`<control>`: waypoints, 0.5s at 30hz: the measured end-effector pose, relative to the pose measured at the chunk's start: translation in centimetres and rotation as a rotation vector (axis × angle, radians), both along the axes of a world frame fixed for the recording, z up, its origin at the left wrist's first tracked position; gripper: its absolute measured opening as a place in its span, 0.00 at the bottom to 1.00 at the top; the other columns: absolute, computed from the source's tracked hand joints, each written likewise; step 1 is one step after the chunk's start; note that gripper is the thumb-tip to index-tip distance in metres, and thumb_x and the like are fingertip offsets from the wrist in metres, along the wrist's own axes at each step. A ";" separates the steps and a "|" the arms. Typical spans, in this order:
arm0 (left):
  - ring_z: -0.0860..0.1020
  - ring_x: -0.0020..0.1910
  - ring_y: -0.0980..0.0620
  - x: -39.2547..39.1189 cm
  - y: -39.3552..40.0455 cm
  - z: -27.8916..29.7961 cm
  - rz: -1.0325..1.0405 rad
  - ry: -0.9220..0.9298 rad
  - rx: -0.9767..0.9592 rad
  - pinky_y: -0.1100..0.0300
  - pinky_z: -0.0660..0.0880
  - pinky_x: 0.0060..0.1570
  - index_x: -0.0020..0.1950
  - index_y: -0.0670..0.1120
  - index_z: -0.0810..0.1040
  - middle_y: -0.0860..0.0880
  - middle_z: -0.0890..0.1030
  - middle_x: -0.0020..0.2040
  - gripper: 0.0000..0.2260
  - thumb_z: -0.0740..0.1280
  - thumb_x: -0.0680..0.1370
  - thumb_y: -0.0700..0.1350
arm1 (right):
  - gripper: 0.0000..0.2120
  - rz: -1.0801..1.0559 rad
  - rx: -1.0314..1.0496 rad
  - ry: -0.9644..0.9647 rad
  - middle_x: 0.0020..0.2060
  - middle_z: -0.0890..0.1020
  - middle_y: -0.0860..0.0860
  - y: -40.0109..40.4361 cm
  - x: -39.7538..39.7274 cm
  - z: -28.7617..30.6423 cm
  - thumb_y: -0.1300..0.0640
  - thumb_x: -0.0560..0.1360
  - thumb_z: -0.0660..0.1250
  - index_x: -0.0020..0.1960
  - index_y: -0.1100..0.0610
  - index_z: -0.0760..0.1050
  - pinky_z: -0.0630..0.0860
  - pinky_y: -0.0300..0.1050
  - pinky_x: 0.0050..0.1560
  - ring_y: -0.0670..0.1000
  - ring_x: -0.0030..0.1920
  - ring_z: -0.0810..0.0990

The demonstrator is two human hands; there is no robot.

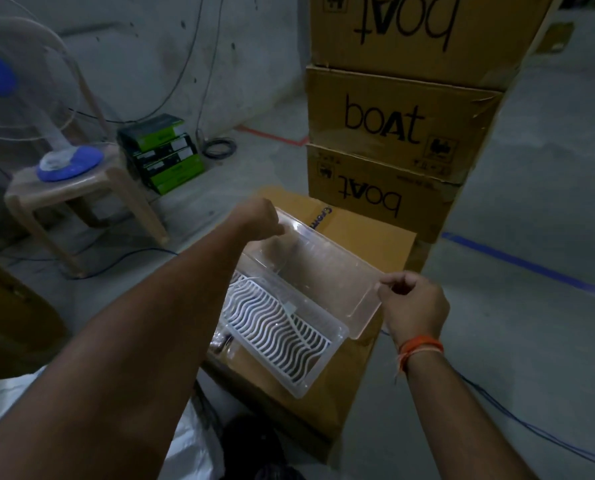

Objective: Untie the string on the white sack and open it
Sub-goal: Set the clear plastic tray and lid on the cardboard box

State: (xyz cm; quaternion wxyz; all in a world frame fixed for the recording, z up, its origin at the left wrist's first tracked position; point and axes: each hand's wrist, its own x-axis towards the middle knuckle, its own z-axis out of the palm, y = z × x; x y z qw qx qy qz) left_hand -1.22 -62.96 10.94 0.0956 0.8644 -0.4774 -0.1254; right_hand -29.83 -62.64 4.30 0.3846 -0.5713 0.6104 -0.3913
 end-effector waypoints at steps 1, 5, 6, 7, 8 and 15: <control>0.81 0.63 0.40 0.4 0.2 0.4 0.066 0.054 -0.077 0.48 0.79 0.61 0.67 0.40 0.80 0.41 0.83 0.63 0.24 0.74 0.79 0.56 | 0.10 -0.015 -0.034 -0.025 0.37 0.84 0.46 0.2 0.1 0.5 0.63 0.72 0.77 0.39 0.50 0.81 0.79 0.38 0.42 0.41 0.38 0.80; 0.88 0.50 0.43 1.3 2.0 2.3 0.263 0.334 -0.343 0.45 0.85 0.58 0.66 0.46 0.75 0.46 0.83 0.47 0.25 0.71 0.79 0.63 | 0.11 -0.012 -0.171 -0.113 0.37 0.82 0.43 1.8 0.4 3.0 0.62 0.72 0.78 0.44 0.50 0.78 0.72 0.30 0.37 0.39 0.39 0.80; 0.89 0.48 0.43 1.6 2.5 2.6 0.287 0.352 -0.393 0.44 0.85 0.59 0.62 0.48 0.77 0.49 0.82 0.42 0.22 0.70 0.79 0.64 | 0.11 0.005 -0.206 -0.117 0.38 0.82 0.44 2.5 0.5 3.7 0.62 0.72 0.77 0.45 0.48 0.78 0.72 0.30 0.37 0.39 0.39 0.80; 0.89 0.47 0.43 1.9 3.3 3.0 0.312 0.365 -0.435 0.44 0.85 0.59 0.54 0.49 0.80 0.50 0.82 0.40 0.18 0.70 0.78 0.64 | 0.12 0.021 -0.240 -0.116 0.38 0.82 0.45 3.2 0.6 4.3 0.62 0.73 0.77 0.45 0.47 0.79 0.72 0.30 0.37 0.40 0.39 0.79; 0.89 0.46 0.43 2.1 4.0 3.2 0.345 0.387 -0.474 0.43 0.86 0.58 0.47 0.50 0.81 0.49 0.84 0.38 0.16 0.71 0.77 0.62 | 0.12 0.031 -0.271 -0.117 0.38 0.83 0.46 4.1 0.7 4.8 0.62 0.73 0.76 0.45 0.46 0.80 0.72 0.30 0.36 0.40 0.38 0.79; 0.87 0.48 0.42 2.9 10.9 3.4 0.549 0.428 -0.592 0.53 0.85 0.50 0.48 0.40 0.90 0.44 0.87 0.42 0.06 0.78 0.73 0.40 | 0.08 0.107 -0.287 -0.213 0.50 0.79 0.46 10.7 0.9 6.6 0.63 0.72 0.77 0.49 0.53 0.86 0.73 0.18 0.39 0.33 0.40 0.81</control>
